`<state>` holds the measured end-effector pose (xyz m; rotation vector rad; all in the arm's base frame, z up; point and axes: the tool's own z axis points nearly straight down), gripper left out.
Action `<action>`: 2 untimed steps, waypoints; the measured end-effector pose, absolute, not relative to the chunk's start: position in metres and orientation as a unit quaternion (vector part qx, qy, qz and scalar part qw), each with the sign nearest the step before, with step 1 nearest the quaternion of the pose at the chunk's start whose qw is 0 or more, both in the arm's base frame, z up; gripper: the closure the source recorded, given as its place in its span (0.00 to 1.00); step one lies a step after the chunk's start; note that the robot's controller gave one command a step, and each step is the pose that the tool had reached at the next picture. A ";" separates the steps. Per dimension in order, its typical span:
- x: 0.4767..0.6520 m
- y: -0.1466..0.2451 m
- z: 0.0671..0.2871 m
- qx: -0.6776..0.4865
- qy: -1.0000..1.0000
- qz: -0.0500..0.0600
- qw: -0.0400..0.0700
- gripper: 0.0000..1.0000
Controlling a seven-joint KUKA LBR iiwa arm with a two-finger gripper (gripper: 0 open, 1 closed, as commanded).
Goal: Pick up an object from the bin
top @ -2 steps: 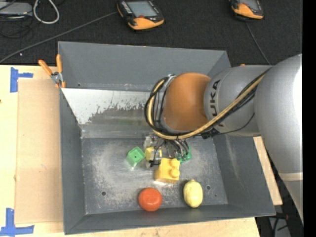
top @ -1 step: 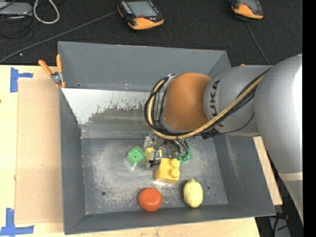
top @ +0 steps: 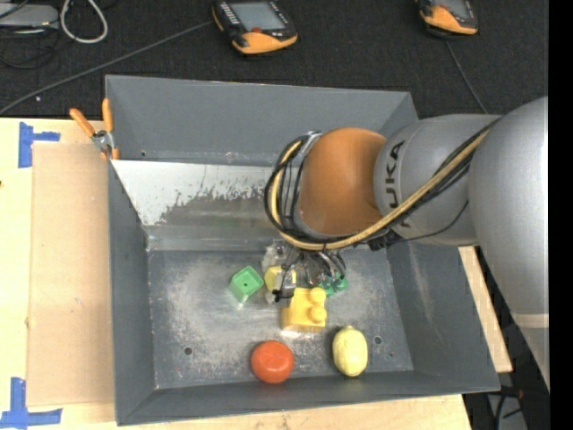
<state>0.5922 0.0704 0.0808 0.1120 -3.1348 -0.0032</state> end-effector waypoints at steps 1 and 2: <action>0.592 0.071 0.119 0.035 -0.999 -0.001 0.003 1.00; 0.593 0.071 0.150 0.034 -0.999 -0.001 0.002 1.00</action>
Offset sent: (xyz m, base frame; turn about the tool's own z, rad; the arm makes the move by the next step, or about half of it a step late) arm -0.0003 0.0002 0.0749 0.0009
